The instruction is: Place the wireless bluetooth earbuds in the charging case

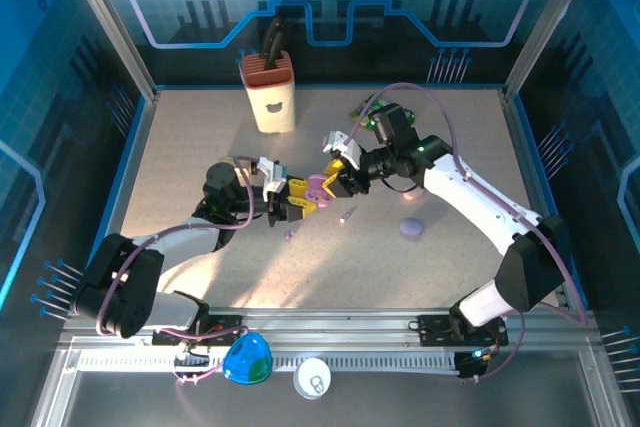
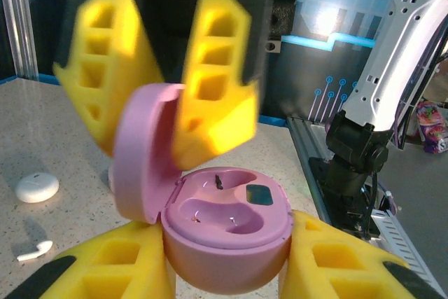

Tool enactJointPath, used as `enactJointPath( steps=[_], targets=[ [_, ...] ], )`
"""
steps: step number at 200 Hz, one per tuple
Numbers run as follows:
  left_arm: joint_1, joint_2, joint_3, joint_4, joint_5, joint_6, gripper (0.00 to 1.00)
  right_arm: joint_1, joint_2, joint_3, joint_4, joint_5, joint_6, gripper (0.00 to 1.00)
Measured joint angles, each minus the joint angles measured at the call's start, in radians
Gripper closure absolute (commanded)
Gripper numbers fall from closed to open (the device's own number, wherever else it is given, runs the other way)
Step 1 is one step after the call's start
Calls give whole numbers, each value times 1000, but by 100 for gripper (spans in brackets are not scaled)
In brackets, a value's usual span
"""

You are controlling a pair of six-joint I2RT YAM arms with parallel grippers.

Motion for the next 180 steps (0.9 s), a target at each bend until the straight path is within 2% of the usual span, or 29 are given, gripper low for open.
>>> enactJointPath(
  steps=[28, 50, 74, 99, 116, 149, 180],
  targets=[
    [4, 2, -7, 8, -4, -8, 66, 6, 3, 0, -2, 10, -8, 100],
    [4, 4, -9, 8, -14, -9, 61, 15, 0, -4, 12, 41, -10, 100],
    [3, 10, -10, 14, -17, -7, 47, 30, -31, -41, 61, 85, -9, 100],
    [3, 17, -10, 19, -21, -12, 40, 37, -53, -55, 76, 117, -10, 100],
    [3, 21, -10, 23, -26, -9, 30, 39, -60, -55, 84, 137, -12, 100],
    [3, 24, -10, 27, -43, -12, 27, 40, -62, -55, 101, 163, -13, 100],
    [3, 37, -10, 30, -51, -13, 30, 44, -62, -56, 118, 188, -12, 100]
  ],
)
